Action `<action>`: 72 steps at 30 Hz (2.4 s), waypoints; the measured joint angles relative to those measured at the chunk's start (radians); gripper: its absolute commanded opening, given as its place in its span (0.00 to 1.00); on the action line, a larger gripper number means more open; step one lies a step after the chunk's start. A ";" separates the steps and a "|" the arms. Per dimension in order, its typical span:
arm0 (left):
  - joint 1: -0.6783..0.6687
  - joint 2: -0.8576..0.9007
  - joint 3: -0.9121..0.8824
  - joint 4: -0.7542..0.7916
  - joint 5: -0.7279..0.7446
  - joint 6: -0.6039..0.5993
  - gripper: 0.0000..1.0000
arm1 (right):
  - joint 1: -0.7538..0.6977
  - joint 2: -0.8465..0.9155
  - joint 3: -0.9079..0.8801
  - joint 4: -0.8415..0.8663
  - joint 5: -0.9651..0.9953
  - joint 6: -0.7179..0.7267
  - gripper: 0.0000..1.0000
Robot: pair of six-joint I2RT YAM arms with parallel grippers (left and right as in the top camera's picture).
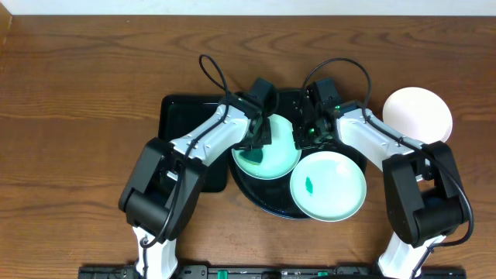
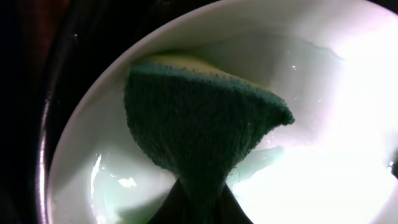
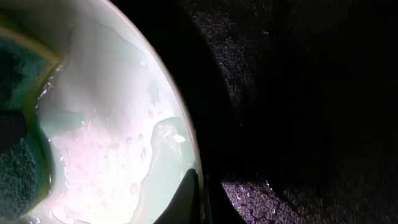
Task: Clean dirty plates on tray and stack at the side
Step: 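Wipe the pale green plate with the sponge in the left gripper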
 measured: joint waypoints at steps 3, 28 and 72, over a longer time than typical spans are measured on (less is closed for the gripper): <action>0.011 0.000 0.000 0.008 0.044 0.000 0.07 | 0.000 0.000 0.000 0.001 0.002 0.002 0.01; 0.013 -0.171 -0.002 -0.035 0.068 0.000 0.07 | -0.001 0.000 0.000 0.000 0.005 0.002 0.01; 0.001 -0.002 0.011 -0.058 -0.116 0.000 0.27 | 0.000 0.000 0.000 0.006 -0.001 0.003 0.01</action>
